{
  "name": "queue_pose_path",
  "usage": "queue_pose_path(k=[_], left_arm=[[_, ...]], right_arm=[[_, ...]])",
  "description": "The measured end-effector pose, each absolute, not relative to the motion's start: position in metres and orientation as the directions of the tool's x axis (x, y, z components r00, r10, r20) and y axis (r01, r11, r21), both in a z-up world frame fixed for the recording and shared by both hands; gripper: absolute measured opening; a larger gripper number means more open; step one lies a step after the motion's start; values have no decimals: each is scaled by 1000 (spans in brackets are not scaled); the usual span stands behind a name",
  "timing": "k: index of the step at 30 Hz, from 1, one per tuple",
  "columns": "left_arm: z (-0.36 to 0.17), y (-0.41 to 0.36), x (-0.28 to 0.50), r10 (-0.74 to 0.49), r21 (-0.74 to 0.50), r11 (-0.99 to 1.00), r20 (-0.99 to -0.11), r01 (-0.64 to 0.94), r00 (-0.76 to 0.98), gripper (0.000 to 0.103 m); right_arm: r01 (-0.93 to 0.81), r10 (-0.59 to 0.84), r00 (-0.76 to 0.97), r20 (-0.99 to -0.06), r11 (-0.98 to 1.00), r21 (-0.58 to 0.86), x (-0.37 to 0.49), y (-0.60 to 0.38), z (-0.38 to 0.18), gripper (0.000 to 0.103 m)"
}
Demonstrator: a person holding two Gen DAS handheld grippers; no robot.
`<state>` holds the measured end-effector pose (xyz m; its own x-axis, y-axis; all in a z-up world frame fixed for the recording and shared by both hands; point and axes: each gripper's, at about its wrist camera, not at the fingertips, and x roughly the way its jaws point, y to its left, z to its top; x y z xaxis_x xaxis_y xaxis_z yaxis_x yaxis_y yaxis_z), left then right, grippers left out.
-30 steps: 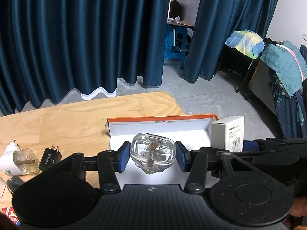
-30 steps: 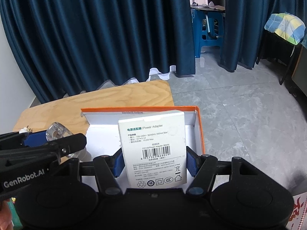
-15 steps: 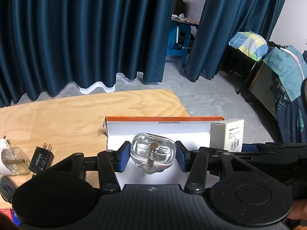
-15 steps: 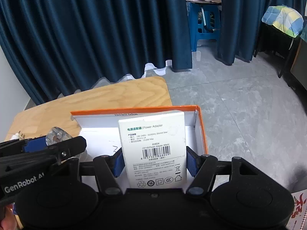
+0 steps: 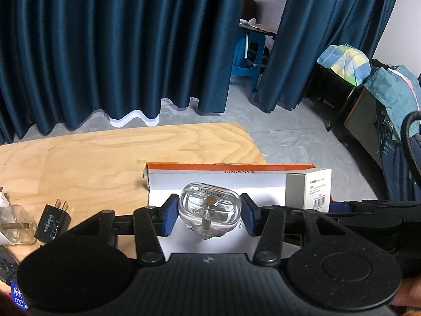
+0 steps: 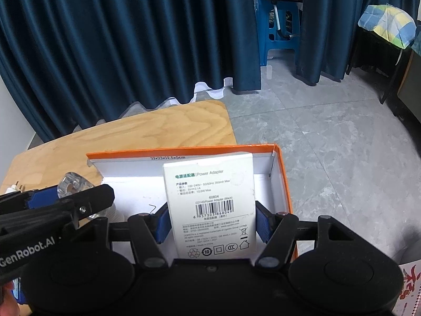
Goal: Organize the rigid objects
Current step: 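Lower both items into the white box and open both grippers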
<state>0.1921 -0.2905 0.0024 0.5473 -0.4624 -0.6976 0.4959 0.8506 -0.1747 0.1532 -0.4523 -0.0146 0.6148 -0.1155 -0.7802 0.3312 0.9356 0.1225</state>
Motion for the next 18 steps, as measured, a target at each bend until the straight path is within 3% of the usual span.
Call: queue_pose_path(k=[18], left_arm=[[-4,-299,207,-497,-237,836,-710,496,499,51]], right_arm=[[353,-139,633,-762,927,125,149,-460,-9,74]])
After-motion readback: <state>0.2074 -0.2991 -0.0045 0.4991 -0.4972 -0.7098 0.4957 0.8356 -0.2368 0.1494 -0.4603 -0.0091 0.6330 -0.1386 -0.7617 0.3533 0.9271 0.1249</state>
